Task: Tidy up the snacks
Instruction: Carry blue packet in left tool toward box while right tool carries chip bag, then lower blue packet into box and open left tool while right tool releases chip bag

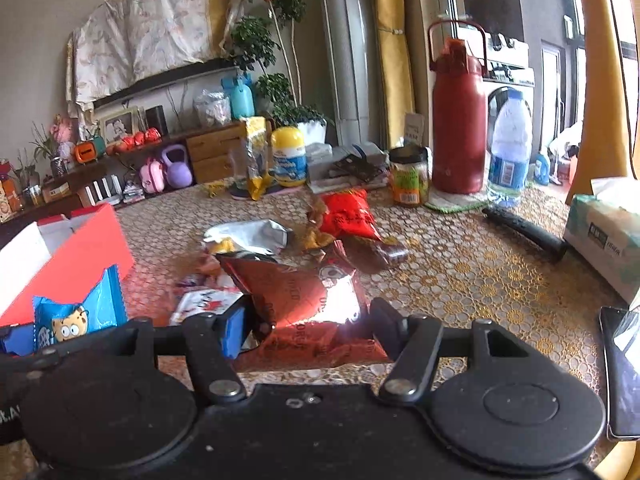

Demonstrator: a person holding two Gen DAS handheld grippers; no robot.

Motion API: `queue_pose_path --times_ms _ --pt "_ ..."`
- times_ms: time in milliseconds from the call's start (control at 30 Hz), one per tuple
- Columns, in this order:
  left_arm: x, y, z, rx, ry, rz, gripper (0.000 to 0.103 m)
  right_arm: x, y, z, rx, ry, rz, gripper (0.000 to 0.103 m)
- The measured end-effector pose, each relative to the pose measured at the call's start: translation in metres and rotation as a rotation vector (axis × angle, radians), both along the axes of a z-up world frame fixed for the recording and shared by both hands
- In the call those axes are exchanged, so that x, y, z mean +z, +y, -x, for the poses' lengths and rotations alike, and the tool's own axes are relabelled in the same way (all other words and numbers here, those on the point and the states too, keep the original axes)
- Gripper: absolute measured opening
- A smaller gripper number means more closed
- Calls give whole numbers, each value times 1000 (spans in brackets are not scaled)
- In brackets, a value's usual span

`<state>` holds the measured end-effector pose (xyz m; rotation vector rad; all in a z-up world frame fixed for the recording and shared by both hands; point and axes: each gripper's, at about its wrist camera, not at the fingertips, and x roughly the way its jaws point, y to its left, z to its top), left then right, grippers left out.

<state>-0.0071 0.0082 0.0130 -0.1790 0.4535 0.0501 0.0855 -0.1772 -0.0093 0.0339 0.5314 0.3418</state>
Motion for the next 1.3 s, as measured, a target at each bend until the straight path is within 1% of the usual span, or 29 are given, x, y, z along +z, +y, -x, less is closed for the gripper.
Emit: queue_pose_path --times_ms 233,433,800,967,1067,1200,1300 --pt "16 19 21 45 -47 5 60 20 18 20 47 -50 -2 62" --pt "26 43 34 108 -75 4 60 34 42 25 100 -86 4 62" --pt "42 116 51 276 -96 -3 60 56 113 29 250 -131 20 62" --pt "46 148 53 332 -80 -18 60 65 150 27 323 -142 23 62" --pt "45 165 47 349 -53 -29 60 69 172 27 369 -138 20 62" --pt "41 187 37 351 -6 -43 60 77 201 18 424 -121 30 62" --pt "37 200 28 324 41 -49 60 80 225 8 474 -87 45 62"
